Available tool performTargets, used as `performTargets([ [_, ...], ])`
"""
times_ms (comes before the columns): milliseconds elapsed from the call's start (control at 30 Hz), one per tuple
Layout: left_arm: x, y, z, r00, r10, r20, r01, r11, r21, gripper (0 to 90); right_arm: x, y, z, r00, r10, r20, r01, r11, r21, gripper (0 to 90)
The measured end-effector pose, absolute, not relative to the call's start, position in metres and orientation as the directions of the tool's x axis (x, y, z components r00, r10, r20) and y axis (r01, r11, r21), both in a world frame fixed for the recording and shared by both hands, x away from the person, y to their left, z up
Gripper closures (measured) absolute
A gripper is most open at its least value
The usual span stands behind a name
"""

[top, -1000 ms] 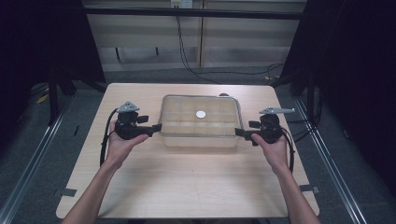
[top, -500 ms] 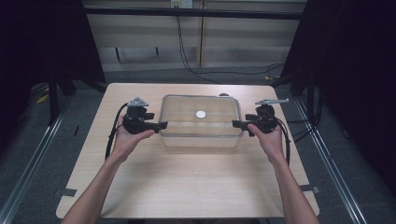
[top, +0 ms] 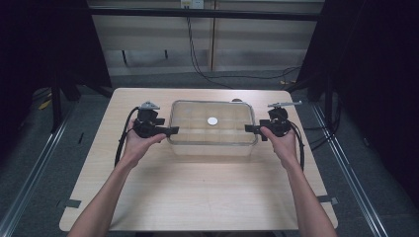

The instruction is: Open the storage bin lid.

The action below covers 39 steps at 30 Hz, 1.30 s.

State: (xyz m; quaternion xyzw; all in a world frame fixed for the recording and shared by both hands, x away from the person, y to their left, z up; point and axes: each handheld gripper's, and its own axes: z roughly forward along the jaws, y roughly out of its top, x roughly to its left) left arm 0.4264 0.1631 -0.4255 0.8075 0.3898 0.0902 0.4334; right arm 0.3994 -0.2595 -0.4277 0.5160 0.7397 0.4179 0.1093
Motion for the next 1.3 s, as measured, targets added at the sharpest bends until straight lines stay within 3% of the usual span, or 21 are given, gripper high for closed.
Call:
performTargets([
  [900,0.449,0.15,-0.443,0.684,0.692,-0.232,0.593,-0.342,0.729,18.3,0.414,-0.242,-0.449,-0.423,0.854,0.303,0.719,0.113,0.685,13.5],
  [1300,0.454,0.148,-0.447,0.675,0.681,-0.284,0.627,-0.326,0.708,16.2,0.421,-0.244,-0.459,-0.387,0.84,0.381,0.743,0.039,0.668,8.9],
])
